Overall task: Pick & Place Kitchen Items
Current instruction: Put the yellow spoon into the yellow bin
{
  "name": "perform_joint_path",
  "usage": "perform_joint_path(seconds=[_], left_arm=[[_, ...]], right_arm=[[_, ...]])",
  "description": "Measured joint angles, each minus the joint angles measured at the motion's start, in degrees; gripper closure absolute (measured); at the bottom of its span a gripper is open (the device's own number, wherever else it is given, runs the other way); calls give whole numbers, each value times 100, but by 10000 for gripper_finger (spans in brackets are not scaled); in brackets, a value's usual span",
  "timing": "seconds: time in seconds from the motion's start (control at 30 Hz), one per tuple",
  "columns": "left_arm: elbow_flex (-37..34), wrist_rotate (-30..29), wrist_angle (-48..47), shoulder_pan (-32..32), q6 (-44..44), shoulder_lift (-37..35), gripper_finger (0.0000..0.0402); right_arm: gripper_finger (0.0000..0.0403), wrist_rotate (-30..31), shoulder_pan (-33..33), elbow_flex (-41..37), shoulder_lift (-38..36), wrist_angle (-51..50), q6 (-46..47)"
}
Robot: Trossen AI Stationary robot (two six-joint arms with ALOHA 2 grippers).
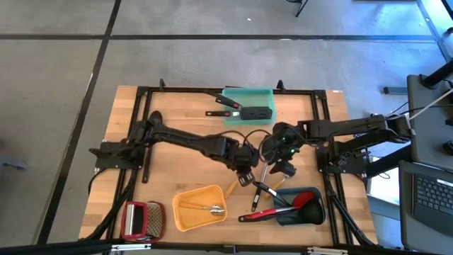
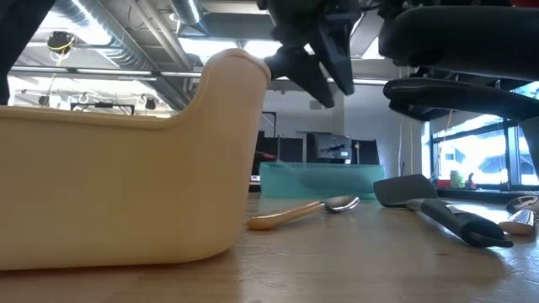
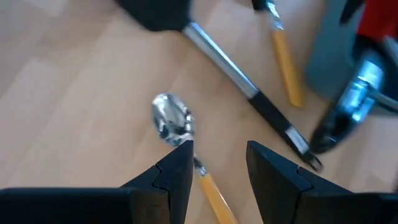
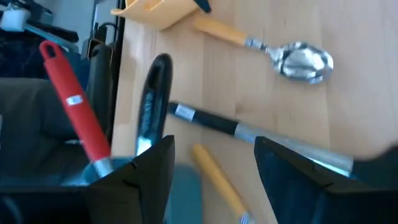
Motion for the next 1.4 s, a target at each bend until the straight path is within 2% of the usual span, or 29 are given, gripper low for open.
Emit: perform_joint_path(seconds=[0.17,0.33,0.5,0.63,0.77,0.9,1.07,1.13,1.23,1.4], left_arm=[[-251,-777,-324,-347,-1007,2,258],[-491,-1251,-677,-760,-2157,0,258],[-761,-1216,-337,-992,-2726,2,258],[-1102,-1041,173,-1059,-2899,4,258],[-1110,-830,391,-1015,-2706,2,258],[-1089,-704,434,-885,-2357,2,258],[-1073,276,485,-621,-1972,2,258],[-1073,406,487,-540,-1900,2,258],[-1073,371,465,-497,-1895,-33,263],[-1064,364,435,-510,-1892,-72,291]], right_arm=[[178,23,0,-599,4,1327,710],[178,-1,2,-625,3,1407,1452],[178,351,2,-625,2,1412,1465],[178,257,2,-627,3,1674,1102],[186,220,46,-625,110,1966,929],[231,433,115,-627,417,1933,696],[346,732,125,-627,999,2107,846],[386,734,127,-627,1228,2336,951],[398,732,127,-572,1510,2655,1286],[400,739,127,-557,1853,3317,1984]])
